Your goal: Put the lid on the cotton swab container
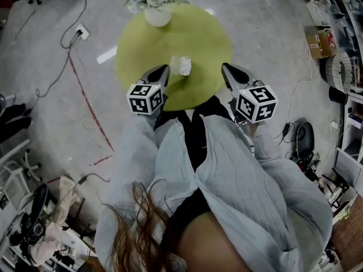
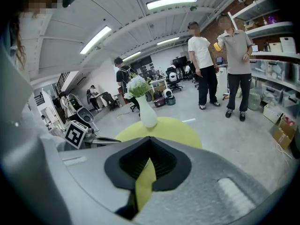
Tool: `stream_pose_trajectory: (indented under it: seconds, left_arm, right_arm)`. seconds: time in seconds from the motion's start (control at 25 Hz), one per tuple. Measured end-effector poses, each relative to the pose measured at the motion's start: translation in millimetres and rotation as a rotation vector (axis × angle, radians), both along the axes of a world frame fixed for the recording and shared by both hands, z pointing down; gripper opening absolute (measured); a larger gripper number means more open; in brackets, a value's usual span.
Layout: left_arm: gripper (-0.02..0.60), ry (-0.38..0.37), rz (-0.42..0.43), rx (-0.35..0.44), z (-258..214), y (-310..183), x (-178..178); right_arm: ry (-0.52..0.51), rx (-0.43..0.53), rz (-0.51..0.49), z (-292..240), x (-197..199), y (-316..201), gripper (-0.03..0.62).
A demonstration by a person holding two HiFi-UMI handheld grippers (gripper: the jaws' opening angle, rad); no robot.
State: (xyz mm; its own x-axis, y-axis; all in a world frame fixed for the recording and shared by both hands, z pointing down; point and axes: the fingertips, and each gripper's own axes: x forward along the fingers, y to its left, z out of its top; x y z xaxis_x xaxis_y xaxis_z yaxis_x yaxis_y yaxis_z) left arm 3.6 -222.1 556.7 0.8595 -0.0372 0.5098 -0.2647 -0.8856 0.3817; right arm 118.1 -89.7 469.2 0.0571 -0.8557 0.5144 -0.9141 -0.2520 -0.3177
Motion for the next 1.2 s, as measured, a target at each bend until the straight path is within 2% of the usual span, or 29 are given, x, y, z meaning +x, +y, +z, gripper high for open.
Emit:
stream_pose_trajectory:
  seconds: [1.0, 1.2]
  left_arm:
    - [0.02, 0.008, 0.034, 0.055, -16.6, 19.5, 21.9]
    - [0.02, -0.011, 0.078, 0.094, -17.9, 27.8, 30.3]
  right_arm:
    - [-0.003, -0.004, -0.076, 6.2, 12.4, -10.6, 0.002]
    - [-0.01, -0.005, -0.096, 7.5, 14.2, -13.3, 0.002]
